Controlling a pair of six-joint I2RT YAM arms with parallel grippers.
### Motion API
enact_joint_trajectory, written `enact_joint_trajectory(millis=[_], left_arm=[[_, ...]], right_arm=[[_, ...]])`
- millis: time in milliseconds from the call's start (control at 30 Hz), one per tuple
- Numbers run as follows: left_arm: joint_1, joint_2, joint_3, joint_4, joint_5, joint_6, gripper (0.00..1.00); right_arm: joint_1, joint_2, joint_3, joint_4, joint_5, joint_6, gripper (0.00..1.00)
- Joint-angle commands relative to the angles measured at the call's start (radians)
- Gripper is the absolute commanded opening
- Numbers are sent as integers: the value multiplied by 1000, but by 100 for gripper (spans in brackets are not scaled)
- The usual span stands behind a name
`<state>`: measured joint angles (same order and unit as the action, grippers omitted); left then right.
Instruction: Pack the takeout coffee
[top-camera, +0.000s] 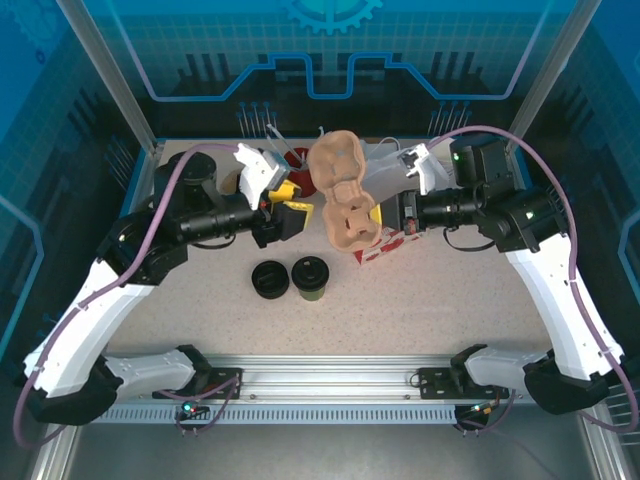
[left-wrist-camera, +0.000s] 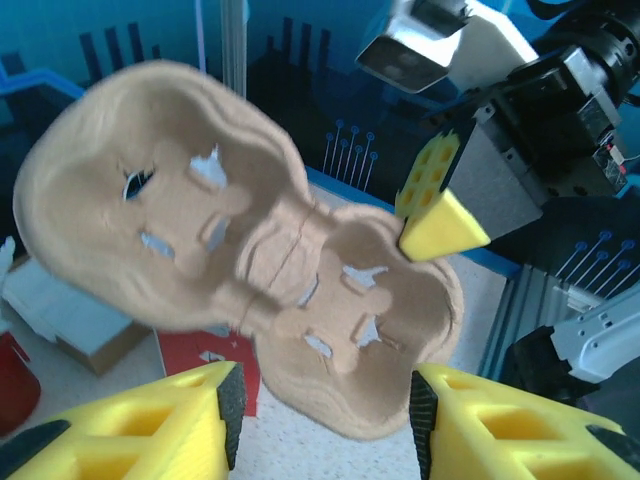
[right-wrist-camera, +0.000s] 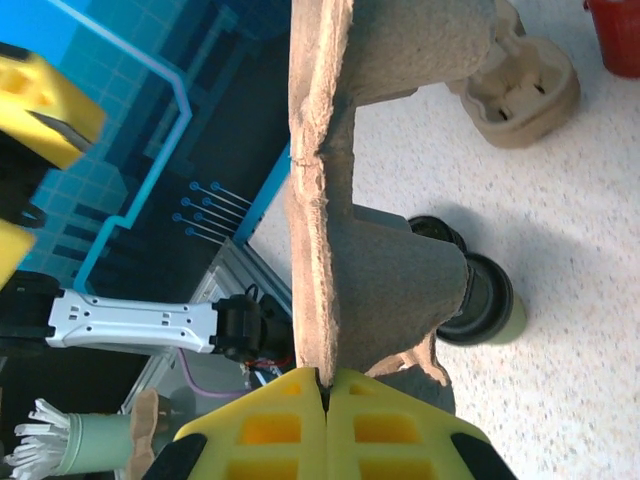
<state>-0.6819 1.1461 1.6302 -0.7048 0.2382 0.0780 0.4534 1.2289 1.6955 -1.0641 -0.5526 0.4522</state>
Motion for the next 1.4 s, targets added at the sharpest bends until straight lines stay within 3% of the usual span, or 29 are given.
enact_joint_trajectory(millis=[0, 500, 767, 1367], left_arm=[[-14, 56, 42, 1, -22, 169, 50], [-64, 178, 51, -121, -17, 415, 60], [-86, 205, 28, -133, -36, 434, 66], [-88, 243, -6, -141, -68, 418, 66]], right_arm=[[30, 7, 22, -80, 11, 41, 0], [125, -6, -48, -79, 32, 73, 0], [134, -15, -61, -70, 31, 75, 0], [153, -34, -78, -62, 50, 79, 0]])
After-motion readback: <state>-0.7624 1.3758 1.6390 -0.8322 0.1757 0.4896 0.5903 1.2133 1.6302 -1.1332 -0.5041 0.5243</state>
